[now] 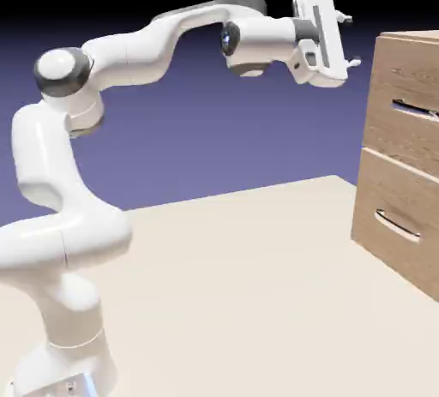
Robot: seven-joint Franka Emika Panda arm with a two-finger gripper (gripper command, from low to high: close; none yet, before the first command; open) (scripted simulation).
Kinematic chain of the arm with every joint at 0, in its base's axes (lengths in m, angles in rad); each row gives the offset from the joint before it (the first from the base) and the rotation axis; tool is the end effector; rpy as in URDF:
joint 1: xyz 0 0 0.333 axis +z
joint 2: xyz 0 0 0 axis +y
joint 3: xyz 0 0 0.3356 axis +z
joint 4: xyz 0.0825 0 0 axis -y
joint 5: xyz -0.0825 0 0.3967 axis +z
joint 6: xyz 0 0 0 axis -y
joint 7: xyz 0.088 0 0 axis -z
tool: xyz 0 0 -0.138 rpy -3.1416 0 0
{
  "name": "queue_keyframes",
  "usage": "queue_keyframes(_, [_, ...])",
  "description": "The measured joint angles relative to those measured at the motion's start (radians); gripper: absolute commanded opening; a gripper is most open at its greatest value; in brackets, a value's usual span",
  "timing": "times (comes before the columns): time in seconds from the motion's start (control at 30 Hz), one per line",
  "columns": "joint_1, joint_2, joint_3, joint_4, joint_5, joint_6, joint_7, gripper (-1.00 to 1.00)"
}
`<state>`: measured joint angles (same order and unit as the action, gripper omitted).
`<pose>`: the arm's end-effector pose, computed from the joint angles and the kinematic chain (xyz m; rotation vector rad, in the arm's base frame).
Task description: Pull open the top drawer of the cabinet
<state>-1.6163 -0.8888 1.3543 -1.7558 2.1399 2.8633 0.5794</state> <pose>0.6184 0.0867 0.6520 -0.9821 1.3945 -1.0281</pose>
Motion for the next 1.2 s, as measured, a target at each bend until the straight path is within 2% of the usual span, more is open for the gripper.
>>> queue_keyframes(0.5, [-0.483,-0.094,0.401,0.313,0.634,-0.051,-0.048,0.00])
queue_keyframes(0.8, [-0.687,-0.179,0.497,0.602,0.542,0.041,0.092,0.00])
queue_keyframes(0.83, [-0.702,-0.186,0.504,0.624,0.535,0.048,0.103,-1.00])
queue_keyframes(0.9, [-0.702,-0.186,0.504,0.624,0.535,0.048,0.103,-1.00])
queue_keyframes(1.2, [-0.469,-0.110,0.381,0.298,0.630,-0.062,-0.023,-1.00])
